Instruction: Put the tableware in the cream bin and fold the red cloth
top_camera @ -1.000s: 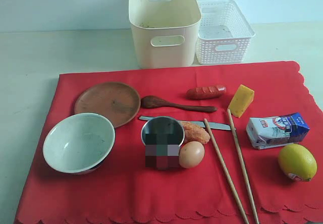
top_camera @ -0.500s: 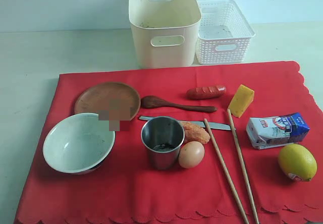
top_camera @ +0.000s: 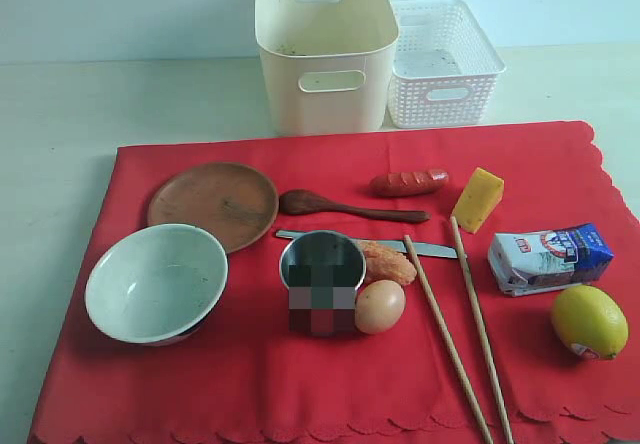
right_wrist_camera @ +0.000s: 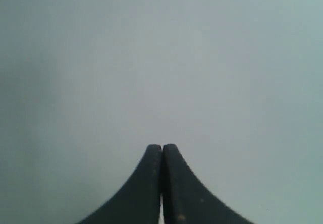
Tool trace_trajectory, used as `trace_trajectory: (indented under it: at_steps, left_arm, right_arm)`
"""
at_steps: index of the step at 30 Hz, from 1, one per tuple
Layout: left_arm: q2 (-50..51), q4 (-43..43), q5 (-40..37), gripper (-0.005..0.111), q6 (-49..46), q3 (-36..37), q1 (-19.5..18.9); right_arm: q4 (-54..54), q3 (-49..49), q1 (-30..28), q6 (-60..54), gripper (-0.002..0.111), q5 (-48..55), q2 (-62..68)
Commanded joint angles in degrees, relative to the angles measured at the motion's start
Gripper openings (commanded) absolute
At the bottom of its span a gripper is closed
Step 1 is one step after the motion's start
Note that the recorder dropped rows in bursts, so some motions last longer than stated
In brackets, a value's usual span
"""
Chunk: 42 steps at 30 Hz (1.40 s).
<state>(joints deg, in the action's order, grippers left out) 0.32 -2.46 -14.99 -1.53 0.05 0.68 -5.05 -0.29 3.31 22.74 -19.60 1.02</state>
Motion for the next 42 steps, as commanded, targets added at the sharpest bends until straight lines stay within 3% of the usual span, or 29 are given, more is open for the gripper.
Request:
trace_trajectory:
  at_steps: [1,14,20,29,35,42]
  left_arm:
    - [-0.3,0.3,0.1,0.003,0.2,-0.1,-0.1]
    - [-0.3,0.3,0.1,0.003,0.2,-0.1,-0.1]
    - [-0.3,0.3,0.1,0.003,0.2,-0.1,-0.1]
    - [-0.3,0.3,0.1,0.003,0.3,-0.1,-0.1]
    - [-0.3,0.3,0.1,0.003,0.2,-0.1,-0.1]
    - [-0.3,0.3,0.1,0.003,0.3,-0.1,-0.1]
  right_arm:
    - [3.2,-0.8,0.0,1.3,0.000,-2.7,-0.4]
    - [3.6,-14.6,0.0,0.4,0.000,12.6,13.4]
    - [3.6,-20.7,0.0,0.4,0.000,18.7,26.3]
    - [5.4,-32.7,0.0,-4.3,0.000,38.7,50.1]
    - [17.6,-38.4,0.0,-23.1,0.000,45.4,63.5]
    - [49.3,-39.7,0.0,-53.8,0.000,39.5,74.3]
